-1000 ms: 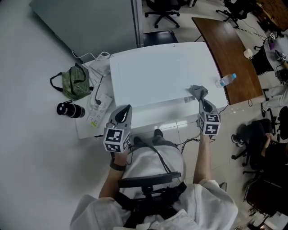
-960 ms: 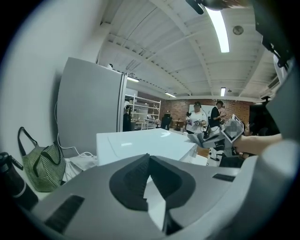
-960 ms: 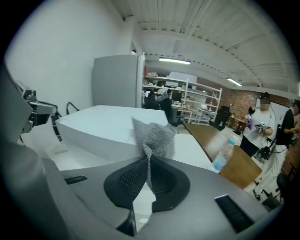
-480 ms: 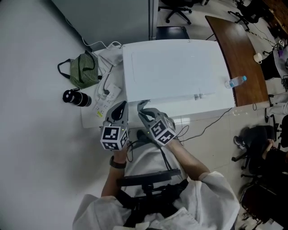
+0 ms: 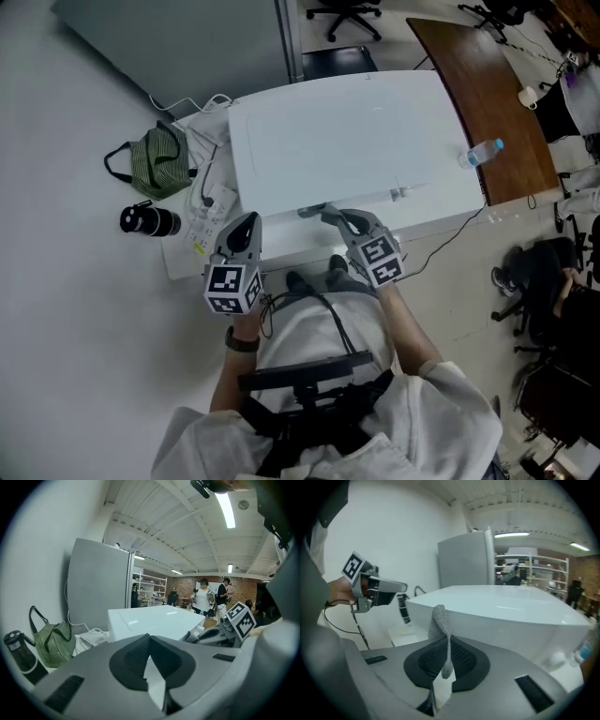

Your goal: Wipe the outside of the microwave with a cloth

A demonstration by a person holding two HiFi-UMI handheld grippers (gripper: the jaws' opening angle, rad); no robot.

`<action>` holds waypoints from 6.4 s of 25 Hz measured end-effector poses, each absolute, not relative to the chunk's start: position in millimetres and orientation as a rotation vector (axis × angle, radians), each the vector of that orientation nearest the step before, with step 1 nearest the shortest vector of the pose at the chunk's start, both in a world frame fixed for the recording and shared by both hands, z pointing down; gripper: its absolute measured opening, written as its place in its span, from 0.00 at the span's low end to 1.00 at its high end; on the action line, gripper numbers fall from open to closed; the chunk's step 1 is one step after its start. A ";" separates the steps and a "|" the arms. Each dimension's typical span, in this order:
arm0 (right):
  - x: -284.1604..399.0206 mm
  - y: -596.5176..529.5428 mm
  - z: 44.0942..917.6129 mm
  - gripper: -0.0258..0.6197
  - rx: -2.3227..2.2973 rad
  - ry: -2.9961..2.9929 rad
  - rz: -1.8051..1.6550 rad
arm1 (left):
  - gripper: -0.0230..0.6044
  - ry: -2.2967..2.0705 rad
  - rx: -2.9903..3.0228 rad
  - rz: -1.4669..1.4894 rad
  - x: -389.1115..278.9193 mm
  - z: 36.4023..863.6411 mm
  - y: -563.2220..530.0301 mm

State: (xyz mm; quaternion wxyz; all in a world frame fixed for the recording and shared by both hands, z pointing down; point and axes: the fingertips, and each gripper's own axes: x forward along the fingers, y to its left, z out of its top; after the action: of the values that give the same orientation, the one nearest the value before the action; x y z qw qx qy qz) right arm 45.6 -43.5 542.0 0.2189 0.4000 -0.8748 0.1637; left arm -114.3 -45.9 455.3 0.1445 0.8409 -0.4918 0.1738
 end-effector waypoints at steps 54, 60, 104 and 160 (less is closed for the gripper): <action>-88.4 -17.0 694.5 0.09 1.015 -2.337 1.174 | 0.07 -1.510 2.278 0.430 -168.9 472.9 10.3; -184.3 -16.9 680.1 0.09 0.890 -2.413 1.097 | 0.07 -1.617 2.206 0.384 -222.1 464.7 31.7; -324.5 -305.0 534.3 0.09 -0.171 -1.664 -0.438 | 0.07 -1.792 2.101 0.053 -433.2 475.0 -107.7; -332.1 -272.8 688.3 0.09 -0.763 -0.919 -0.654 | 0.07 -1.722 1.915 0.163 -427.5 567.5 -63.8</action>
State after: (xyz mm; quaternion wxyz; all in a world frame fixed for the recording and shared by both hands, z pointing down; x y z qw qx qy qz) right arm -332.1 -272.8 688.3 0.7768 -0.3529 -0.4250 -0.3025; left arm -427.5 -63.8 567.5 0.2767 0.7132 -0.6412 0.0606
